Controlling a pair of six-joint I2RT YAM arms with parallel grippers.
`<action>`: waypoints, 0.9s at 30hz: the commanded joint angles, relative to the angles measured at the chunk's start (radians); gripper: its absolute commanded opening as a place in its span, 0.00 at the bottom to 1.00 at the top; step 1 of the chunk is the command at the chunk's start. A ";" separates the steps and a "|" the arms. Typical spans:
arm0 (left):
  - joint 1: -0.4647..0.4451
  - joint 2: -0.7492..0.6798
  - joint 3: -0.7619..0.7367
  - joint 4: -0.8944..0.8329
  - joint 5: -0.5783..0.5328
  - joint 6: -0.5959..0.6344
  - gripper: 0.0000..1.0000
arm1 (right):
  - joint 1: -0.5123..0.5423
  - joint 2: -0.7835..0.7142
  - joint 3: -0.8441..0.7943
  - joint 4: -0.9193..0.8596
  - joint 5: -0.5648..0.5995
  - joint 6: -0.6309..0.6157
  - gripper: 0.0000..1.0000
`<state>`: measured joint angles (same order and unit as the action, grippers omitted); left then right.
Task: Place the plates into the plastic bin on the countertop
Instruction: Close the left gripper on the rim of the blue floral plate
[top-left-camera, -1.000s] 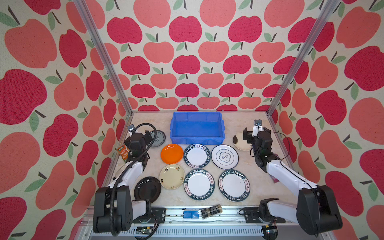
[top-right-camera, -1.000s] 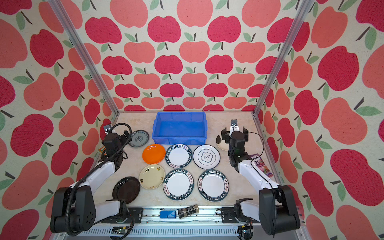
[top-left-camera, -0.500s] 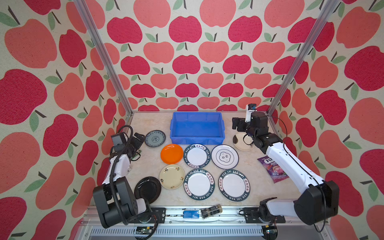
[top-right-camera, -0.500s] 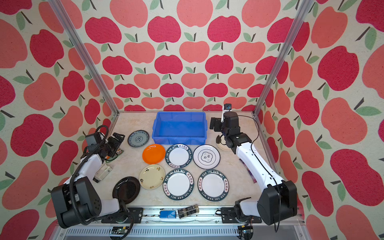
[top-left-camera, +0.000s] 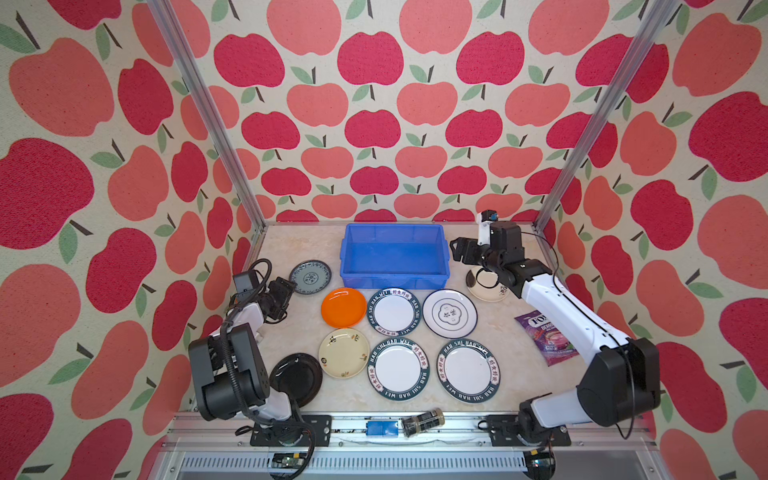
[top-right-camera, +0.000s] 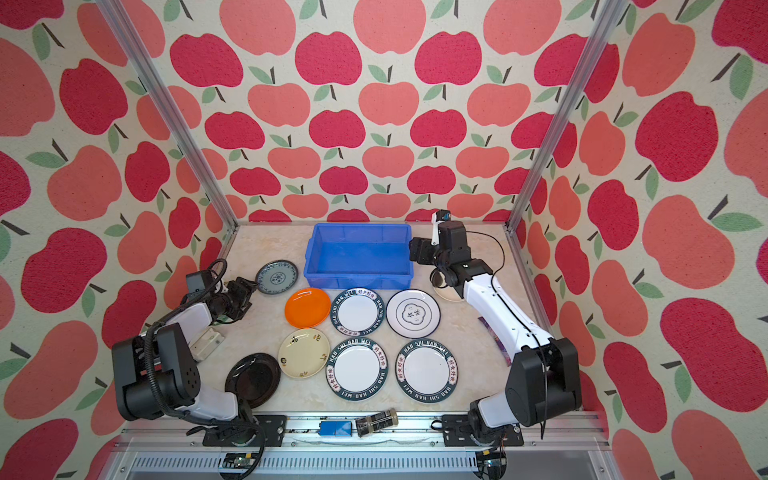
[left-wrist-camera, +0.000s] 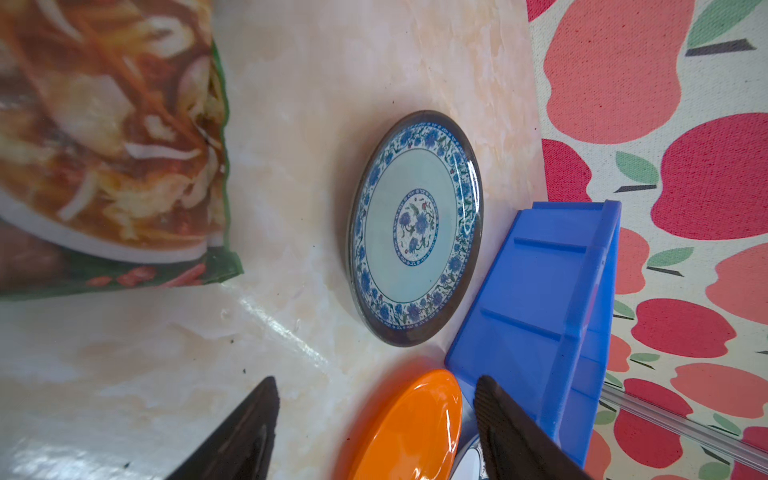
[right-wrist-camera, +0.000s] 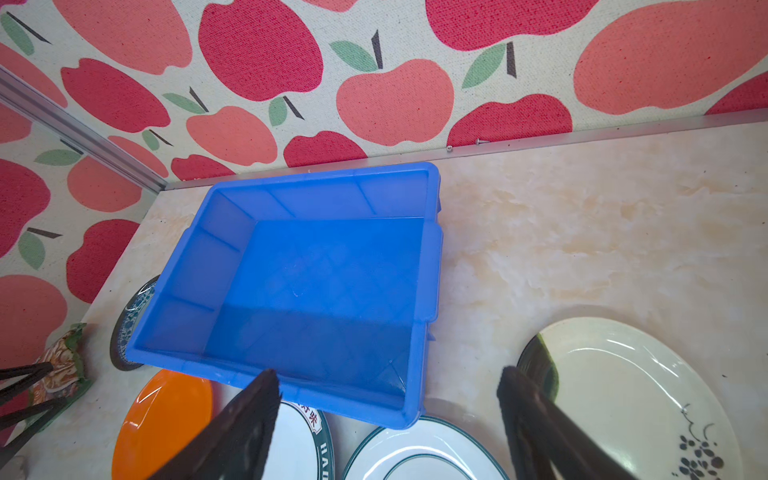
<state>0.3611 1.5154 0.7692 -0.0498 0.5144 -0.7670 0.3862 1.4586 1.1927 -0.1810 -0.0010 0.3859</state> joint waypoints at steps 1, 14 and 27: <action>-0.008 0.041 -0.001 0.042 -0.042 -0.008 0.68 | 0.002 0.017 0.023 0.017 -0.030 0.033 0.85; -0.063 0.172 0.085 0.052 -0.109 0.021 0.61 | 0.002 0.076 0.064 0.029 -0.056 0.040 0.86; -0.072 0.334 0.112 0.134 -0.105 -0.031 0.50 | 0.008 0.107 0.090 0.049 -0.043 0.056 0.86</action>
<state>0.2962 1.7882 0.8799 0.1017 0.4366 -0.7788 0.3862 1.5475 1.2491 -0.1471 -0.0399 0.4217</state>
